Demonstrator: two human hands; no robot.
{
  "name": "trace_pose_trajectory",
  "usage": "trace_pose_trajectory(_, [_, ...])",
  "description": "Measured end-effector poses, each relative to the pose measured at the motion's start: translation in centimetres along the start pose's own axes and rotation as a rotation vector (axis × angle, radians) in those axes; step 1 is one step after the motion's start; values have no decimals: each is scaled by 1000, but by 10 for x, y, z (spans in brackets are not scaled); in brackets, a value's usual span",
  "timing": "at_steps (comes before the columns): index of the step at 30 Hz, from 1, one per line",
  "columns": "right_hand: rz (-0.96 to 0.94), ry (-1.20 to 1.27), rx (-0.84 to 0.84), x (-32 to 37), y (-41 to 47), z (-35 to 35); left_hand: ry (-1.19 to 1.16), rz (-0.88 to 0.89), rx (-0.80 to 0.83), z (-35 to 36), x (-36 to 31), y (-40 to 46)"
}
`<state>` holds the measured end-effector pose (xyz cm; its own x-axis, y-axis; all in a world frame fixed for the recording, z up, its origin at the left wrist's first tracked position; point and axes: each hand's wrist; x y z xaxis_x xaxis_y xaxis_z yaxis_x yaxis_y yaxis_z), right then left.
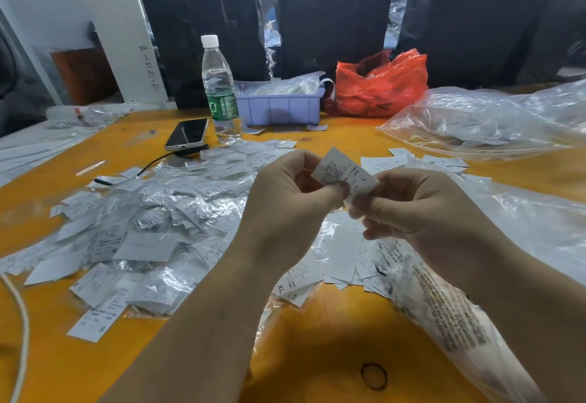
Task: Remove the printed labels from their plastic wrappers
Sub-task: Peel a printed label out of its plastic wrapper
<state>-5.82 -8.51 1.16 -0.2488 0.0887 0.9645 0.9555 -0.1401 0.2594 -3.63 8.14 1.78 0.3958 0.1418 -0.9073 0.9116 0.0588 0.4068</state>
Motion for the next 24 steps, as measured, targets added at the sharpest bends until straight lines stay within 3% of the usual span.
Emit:
trace_pose_trajectory(9, [-149, -89, -32, 0, -2, 1, -41, -34, 2, 4, 2, -1])
trace_pose_trajectory(24, [-99, -50, -42, 0, 0, -4, -55, -109, 175, -6, -3, 4])
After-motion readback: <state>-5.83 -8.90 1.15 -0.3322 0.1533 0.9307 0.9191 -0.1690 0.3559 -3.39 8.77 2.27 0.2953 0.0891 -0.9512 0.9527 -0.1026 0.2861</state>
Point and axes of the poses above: each hand's wrist, its own y-axis towards the middle knuckle, its own z-axis out of the palm, x = y × z, and after that the axes turned 14 degrees about -x, right-handed
